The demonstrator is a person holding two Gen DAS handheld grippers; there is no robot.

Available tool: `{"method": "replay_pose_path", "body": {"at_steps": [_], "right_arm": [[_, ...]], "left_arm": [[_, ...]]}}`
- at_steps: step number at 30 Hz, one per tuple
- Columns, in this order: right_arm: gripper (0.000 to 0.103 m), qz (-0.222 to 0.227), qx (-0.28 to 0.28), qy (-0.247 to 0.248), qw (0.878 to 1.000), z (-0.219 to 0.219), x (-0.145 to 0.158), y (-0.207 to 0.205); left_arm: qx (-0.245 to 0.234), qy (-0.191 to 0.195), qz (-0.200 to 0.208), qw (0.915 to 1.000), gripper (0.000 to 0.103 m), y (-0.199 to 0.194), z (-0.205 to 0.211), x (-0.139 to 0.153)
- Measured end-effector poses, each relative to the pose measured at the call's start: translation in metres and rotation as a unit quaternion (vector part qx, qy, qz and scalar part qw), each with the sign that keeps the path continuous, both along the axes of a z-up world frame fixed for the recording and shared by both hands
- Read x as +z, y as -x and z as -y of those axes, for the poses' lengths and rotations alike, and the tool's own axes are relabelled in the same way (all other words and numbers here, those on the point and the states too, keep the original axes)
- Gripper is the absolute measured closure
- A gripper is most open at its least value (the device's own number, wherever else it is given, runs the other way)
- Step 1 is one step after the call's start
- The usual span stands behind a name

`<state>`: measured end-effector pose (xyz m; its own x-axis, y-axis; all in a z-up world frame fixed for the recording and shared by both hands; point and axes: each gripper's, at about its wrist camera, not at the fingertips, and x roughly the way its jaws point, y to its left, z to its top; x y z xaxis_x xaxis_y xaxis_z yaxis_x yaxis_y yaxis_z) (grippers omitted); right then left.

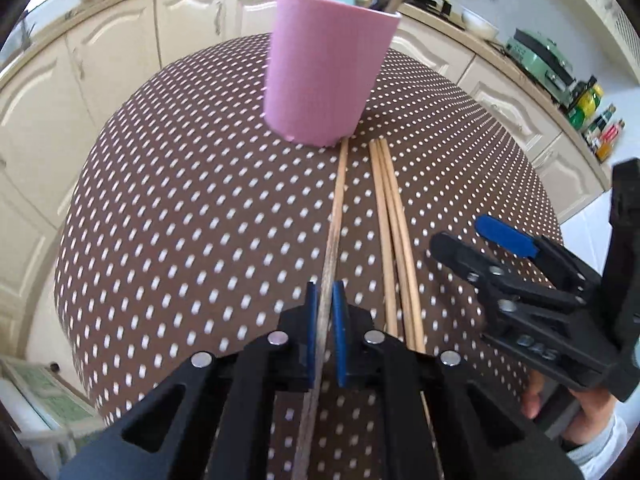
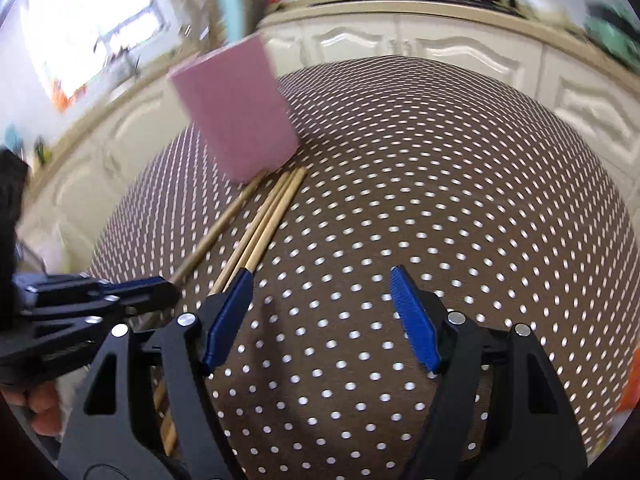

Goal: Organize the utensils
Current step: 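Grasp a wooden chopstick with the left tool beside the pink cup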

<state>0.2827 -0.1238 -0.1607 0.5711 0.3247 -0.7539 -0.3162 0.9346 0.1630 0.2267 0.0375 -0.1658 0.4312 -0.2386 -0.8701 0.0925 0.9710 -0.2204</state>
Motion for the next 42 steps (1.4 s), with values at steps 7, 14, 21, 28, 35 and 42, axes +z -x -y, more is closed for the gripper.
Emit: {"method": "replay_pose_path", "body": {"at_steps": [7, 14, 21, 28, 35, 42], "right_arm": [[0.033, -0.016, 0.003, 0.043, 0.999, -0.017, 0.002, -0.004], [0.033, -0.032, 0.000, 0.072, 0.997, -0.030, 0.004, -0.013], [0.033, -0.068, 0.012, 0.086, 0.994, -0.046, 0.007, -0.037], [0.033, -0.103, 0.018, 0.086, 0.991, -0.057, 0.006, -0.064], [0.034, -0.134, 0.024, 0.103, 0.985, -0.064, 0.008, -0.098], [0.052, -0.139, 0.036, 0.133, 0.981, -0.085, 0.005, -0.123]], "left_arm": [[0.053, 0.015, -0.002, 0.9985, 0.097, 0.014, -0.033, -0.003], [0.056, 0.030, -0.008, 0.9980, 0.097, 0.010, -0.047, -0.006], [0.056, 0.038, -0.017, 0.9976, 0.097, -0.002, -0.051, -0.008], [0.049, 0.044, -0.025, 0.9975, 0.096, -0.020, -0.049, -0.009], [0.046, 0.045, -0.036, 0.9973, 0.096, -0.031, -0.050, -0.008], [0.039, 0.054, -0.045, 0.9967, 0.077, -0.056, -0.039, -0.005]]}}
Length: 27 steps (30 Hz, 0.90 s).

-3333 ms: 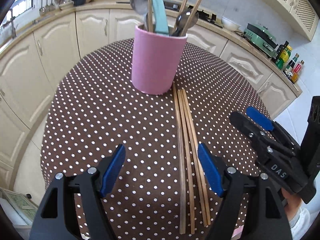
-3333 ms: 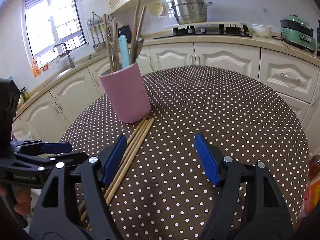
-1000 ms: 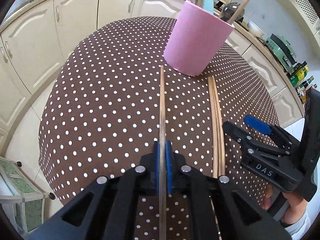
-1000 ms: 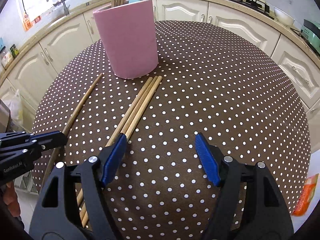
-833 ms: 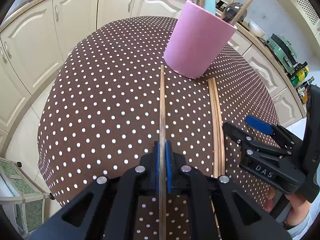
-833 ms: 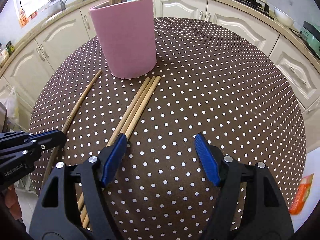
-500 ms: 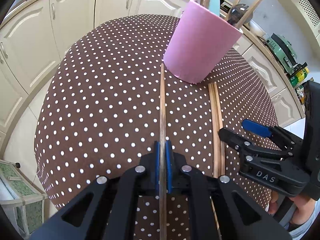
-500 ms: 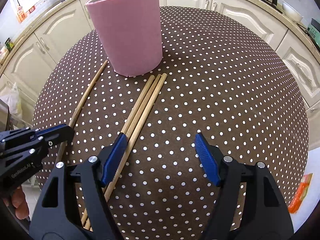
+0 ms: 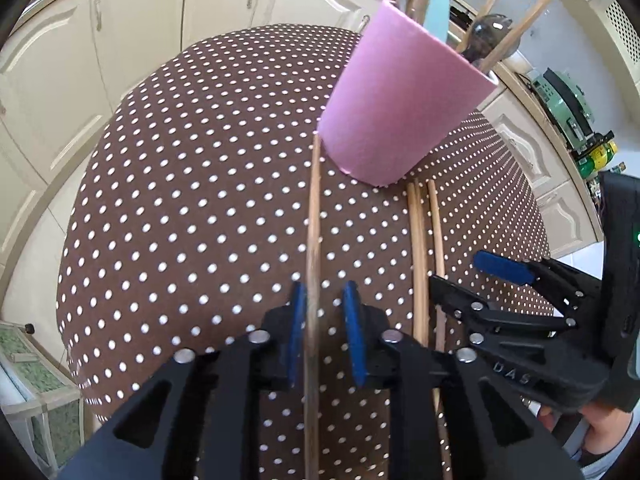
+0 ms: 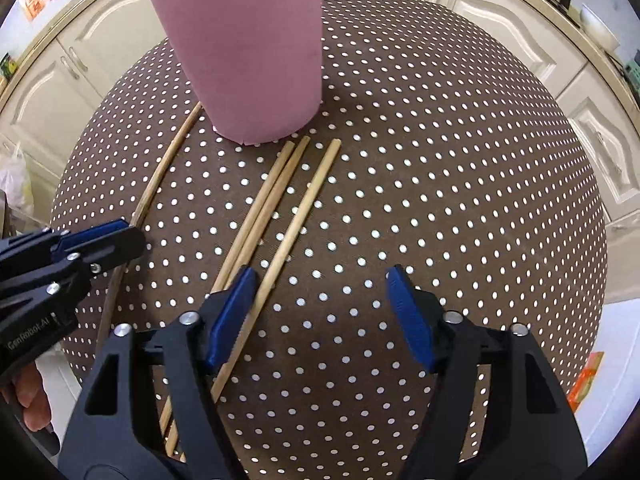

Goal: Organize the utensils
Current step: 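Grasp a wooden chopstick with the left tool beside the pink cup, then lift the chopstick upright over the pink cup with the left tool while the right tool grasps another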

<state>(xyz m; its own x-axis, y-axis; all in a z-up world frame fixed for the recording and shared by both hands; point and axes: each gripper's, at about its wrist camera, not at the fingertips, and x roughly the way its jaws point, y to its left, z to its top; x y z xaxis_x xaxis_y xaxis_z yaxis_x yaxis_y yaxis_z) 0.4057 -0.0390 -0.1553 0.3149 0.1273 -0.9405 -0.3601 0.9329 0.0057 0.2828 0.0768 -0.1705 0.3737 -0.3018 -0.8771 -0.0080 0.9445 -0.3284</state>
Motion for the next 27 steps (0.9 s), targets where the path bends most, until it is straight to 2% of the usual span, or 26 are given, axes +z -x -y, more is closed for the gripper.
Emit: {"method": "replay_pose_path", "body": {"at_steps": [1, 2, 3, 4, 7, 9, 14, 18, 22, 27], "right_arm": [[0.061, 0.001, 0.004, -0.001, 1.000, -0.004, 0.002, -0.002], [0.077, -0.002, 0.010, -0.003, 1.000, -0.007, 0.004, -0.004], [0.083, -0.004, 0.013, -0.002, 1.000, -0.011, 0.004, -0.001], [0.083, -0.004, 0.016, -0.004, 1.000, -0.013, 0.006, -0.002], [0.090, -0.005, 0.015, -0.020, 1.000, -0.005, 0.004, -0.001], [0.096, -0.004, 0.011, -0.033, 0.999, 0.000, 0.004, 0.000], [0.097, 0.004, 0.005, -0.066, 0.998, 0.023, 0.005, 0.005], [0.097, 0.023, -0.001, -0.112, 0.993, 0.050, 0.014, 0.027], [0.097, 0.048, 0.002, -0.151, 0.987, 0.073, 0.029, 0.043], [0.097, 0.093, -0.001, -0.222, 0.971, 0.108, 0.049, 0.056]], "left_arm": [[-0.001, -0.002, 0.000, 1.0000, 0.076, -0.002, 0.003, 0.000], [-0.003, -0.010, 0.002, 0.9999, 0.076, -0.004, 0.006, 0.001], [-0.004, -0.016, 0.005, 0.9999, 0.076, -0.006, 0.009, 0.001], [-0.005, -0.022, 0.008, 0.9997, 0.077, -0.007, 0.012, 0.001], [0.004, -0.048, 0.011, 0.9988, 0.097, -0.009, 0.016, 0.001], [0.007, -0.033, 0.012, 0.9993, 0.097, -0.010, 0.012, 0.000], [0.013, -0.030, 0.023, 0.9992, 0.097, -0.003, 0.011, 0.000], [0.014, -0.003, 0.038, 0.9992, 0.097, 0.013, 0.005, 0.002], [0.008, 0.005, 0.081, 0.9967, 0.097, 0.033, 0.005, 0.018], [0.009, 0.010, 0.154, 0.9880, 0.097, 0.059, 0.003, 0.049]]}}
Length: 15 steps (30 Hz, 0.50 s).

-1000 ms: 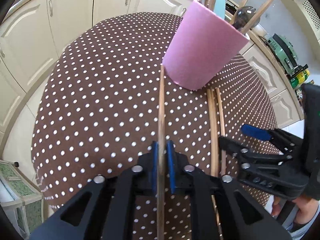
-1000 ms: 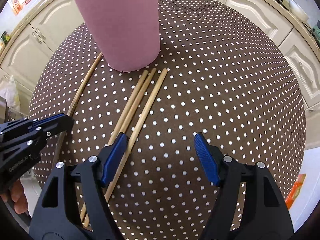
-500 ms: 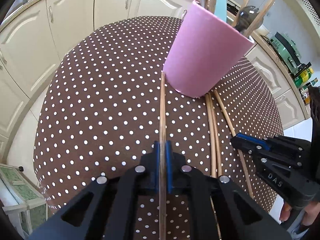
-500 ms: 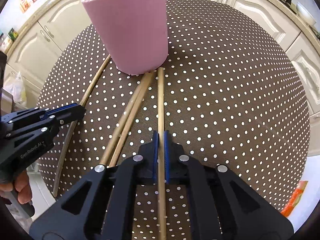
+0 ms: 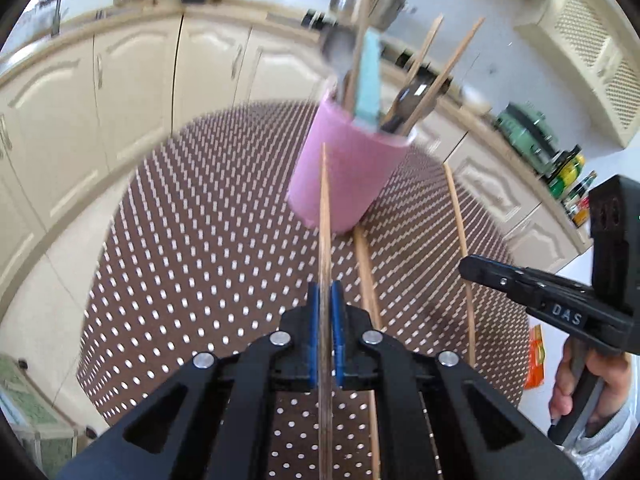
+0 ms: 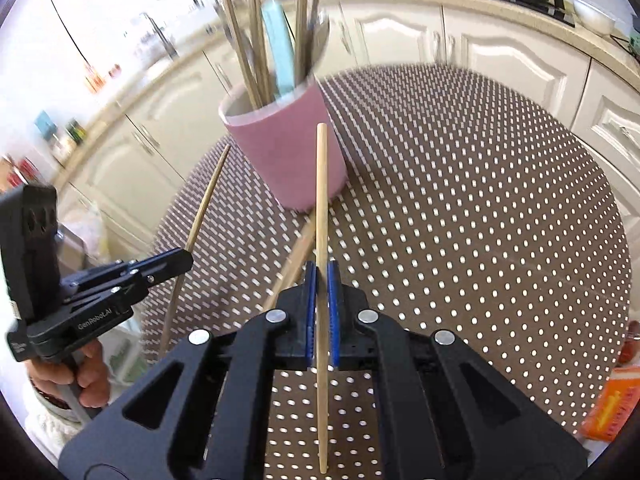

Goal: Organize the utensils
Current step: 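Lift the chopstick upright over the pink cup with the left tool while the right tool grasps another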

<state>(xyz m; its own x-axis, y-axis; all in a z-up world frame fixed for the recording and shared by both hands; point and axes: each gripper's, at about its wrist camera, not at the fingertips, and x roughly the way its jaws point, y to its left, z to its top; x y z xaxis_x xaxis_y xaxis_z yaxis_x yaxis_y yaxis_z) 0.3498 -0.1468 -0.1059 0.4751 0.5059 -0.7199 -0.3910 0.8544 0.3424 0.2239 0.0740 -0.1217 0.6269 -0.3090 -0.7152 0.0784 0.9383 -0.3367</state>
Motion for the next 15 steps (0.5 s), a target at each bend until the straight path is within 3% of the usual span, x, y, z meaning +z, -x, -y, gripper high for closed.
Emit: {"method": "replay_pose_path", "body": {"at_steps": [7, 15], "right_arm": [[0.097, 0.046, -0.011, -0.039, 0.998, 0.012, 0.031, 0.018], [0.097, 0.095, -0.011, -0.073, 0.993, 0.023, 0.057, 0.048]], "left_arm": [[-0.022, -0.004, 0.094, 0.9953, 0.097, 0.024, 0.014, 0.039], [-0.035, -0.028, 0.163, 0.9857, 0.097, 0.029, 0.034, 0.059]]}}
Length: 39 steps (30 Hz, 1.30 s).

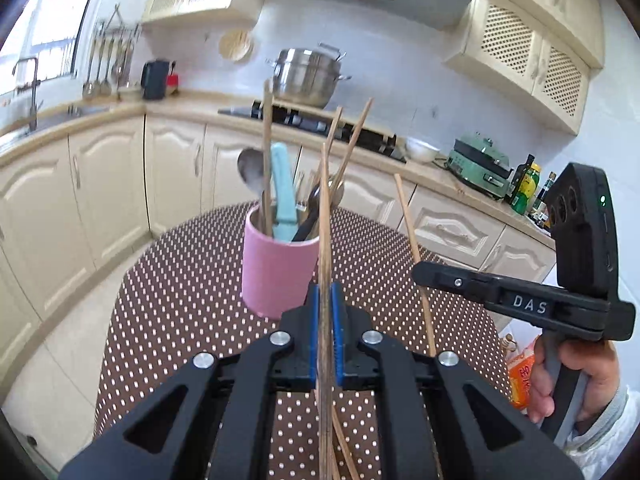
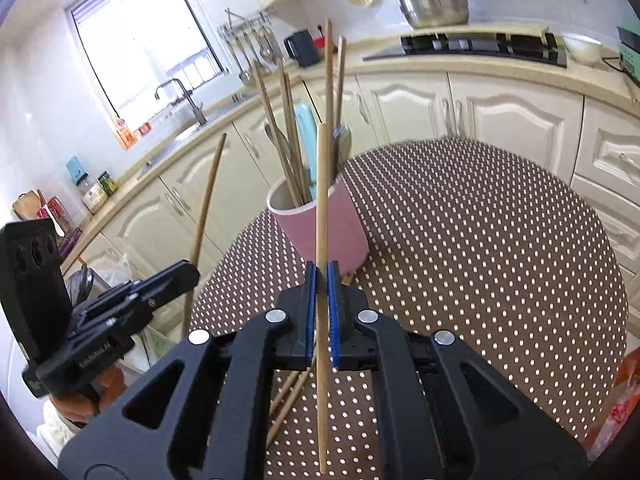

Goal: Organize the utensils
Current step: 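Lift the chopstick upright over the pink cup with the left tool while the right tool grasps another, then lower both chopsticks into the pink cup with both tools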

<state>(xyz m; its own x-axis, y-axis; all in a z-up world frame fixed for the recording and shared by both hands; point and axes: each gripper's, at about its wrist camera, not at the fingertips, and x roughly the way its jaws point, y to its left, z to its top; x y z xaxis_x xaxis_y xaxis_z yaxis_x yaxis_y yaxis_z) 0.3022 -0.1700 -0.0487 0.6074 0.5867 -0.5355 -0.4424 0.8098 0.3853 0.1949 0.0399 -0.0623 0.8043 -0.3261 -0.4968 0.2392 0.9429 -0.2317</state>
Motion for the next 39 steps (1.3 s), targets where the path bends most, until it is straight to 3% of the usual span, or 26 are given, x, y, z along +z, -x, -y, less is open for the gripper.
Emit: {"method": "replay_pose_path", "body": {"at_steps": [15, 30, 36, 39], "right_arm": [[0.097, 0.105, 0.002, -0.061, 0.993, -0.022, 0.035, -0.011], [0.097, 0.192, -0.024, -0.109, 0.975, -0.033, 0.057, -0.047], [0.097, 0.220, -0.035, -0.123, 0.967, -0.039, 0.059, -0.061], [0.097, 0.235, -0.045, -0.131, 0.962, -0.040, 0.062, -0.068]], "left_arm": [[0.003, -0.007, 0.098, 0.9952, 0.097, -0.033, 0.007, 0.042], [0.009, 0.050, 0.165, 0.9850, 0.097, -0.087, 0.004, 0.053], [0.029, 0.072, 0.196, 0.9776, 0.097, -0.104, -0.002, 0.051], [0.049, 0.083, 0.224, 0.9697, 0.097, -0.109, -0.007, 0.053]]}}
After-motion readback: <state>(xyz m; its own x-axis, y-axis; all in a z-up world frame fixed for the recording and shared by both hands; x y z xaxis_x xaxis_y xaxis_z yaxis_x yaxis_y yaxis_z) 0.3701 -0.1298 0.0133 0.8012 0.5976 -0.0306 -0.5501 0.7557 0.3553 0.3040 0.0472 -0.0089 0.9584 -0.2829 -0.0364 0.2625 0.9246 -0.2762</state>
